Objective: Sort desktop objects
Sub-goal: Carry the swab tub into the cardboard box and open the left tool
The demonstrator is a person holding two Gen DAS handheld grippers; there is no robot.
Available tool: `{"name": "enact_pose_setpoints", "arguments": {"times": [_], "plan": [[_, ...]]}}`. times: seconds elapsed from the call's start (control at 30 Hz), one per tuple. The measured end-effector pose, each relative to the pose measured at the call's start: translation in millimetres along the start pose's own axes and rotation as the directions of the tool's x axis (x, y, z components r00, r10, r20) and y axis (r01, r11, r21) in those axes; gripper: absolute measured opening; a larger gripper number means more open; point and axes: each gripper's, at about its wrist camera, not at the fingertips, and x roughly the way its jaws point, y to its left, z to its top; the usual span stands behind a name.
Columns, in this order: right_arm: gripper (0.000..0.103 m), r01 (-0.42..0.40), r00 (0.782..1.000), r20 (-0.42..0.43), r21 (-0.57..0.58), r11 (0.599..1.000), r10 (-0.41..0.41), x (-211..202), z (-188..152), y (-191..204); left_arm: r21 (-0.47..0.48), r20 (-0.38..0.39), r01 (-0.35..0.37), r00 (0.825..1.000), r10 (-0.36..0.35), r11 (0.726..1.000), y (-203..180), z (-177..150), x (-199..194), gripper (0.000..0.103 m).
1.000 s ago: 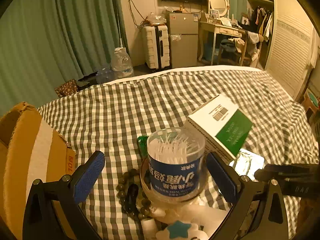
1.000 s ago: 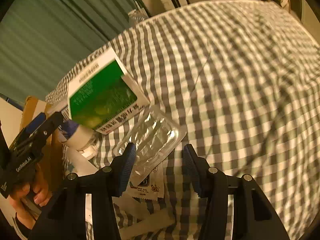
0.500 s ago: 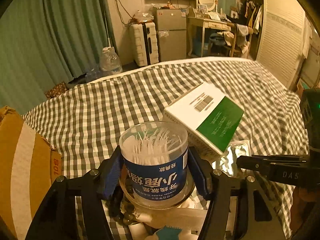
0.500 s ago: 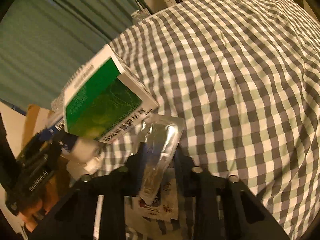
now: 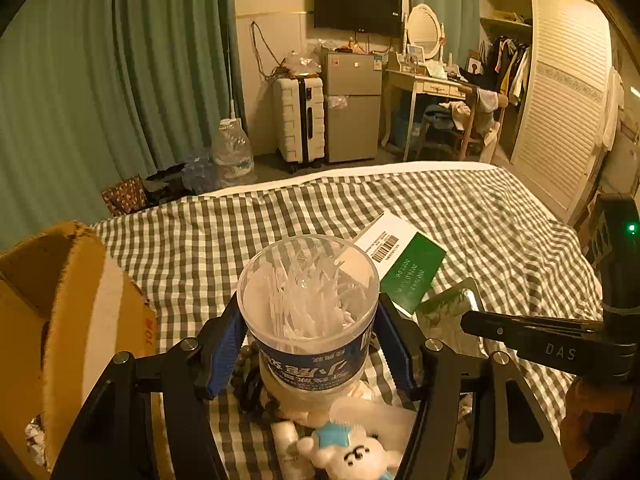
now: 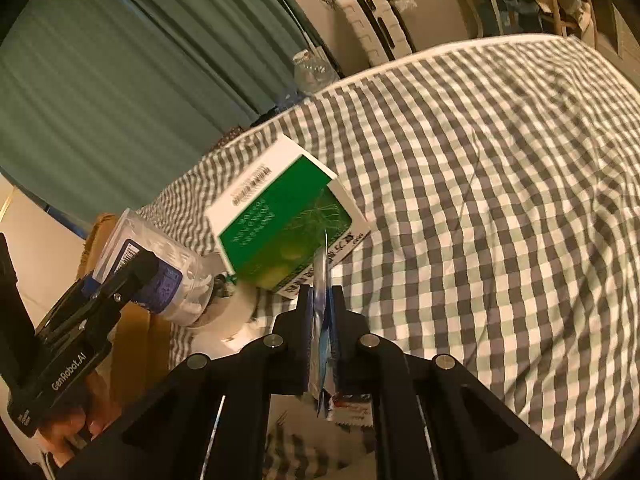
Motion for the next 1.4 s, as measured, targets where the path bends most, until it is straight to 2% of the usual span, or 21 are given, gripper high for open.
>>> {"name": "enact_pose_setpoints", "arguments": {"times": [0.27, 0.37, 0.67, 0.87, 1.2, 1.3, 1.4], "plan": [[0.007, -0.019, 0.994, 0.105, 0.003, 1.0, 0.018, -39.7, 15.1, 23.9, -0.032, 0.049, -0.005, 0.999, 0.007, 0.999, 8.1, 5.4, -50.5, 0.064], [0.007, -0.022, 0.989, 0.148, 0.005, 1.0, 0.021, -52.1, 11.5, 49.3, -0.042, 0.078, -0.009, 0.997, 0.012, 0.999, 13.1, 9.8, -76.8, 0.064], [0.007, -0.097, 0.962, 0.254, -0.02, 0.995, 0.099, -96.8, 7.7, 93.0, -0.045, 0.153, -0.037, 0.987, 0.044, 0.998, 28.5, 17.0, -150.0, 0.064], [0.007, -0.107, 0.941, 0.313, -0.089, 0.99, 0.13, -118.8, 6.4, 118.7, -0.039, 0.205, -0.072, 0.976, 0.079, 0.997, 44.4, 12.0, -197.2, 0.064], [0.007, 0.025, 0.889, 0.442, -0.303, 0.952, 0.117, -158.4, -18.2, 189.5, -0.037, 0.277, -0.125, 0.952, 0.13, 0.991, 68.3, 0.9, -253.1, 0.064], [0.007, 0.071, 0.872, 0.475, -0.358, 0.931, 0.116, -163.0, -27.8, 206.1, -0.039, 0.282, -0.128, 0.95, 0.133, 0.991, 75.9, -1.7, -258.3, 0.064], [0.007, 0.164, 0.842, 0.531, -0.422, 0.892, 0.096, -166.3, -38.3, 224.9, -0.046, 0.291, -0.132, 0.947, 0.14, 0.99, 85.6, -4.5, -261.7, 0.064]]}}
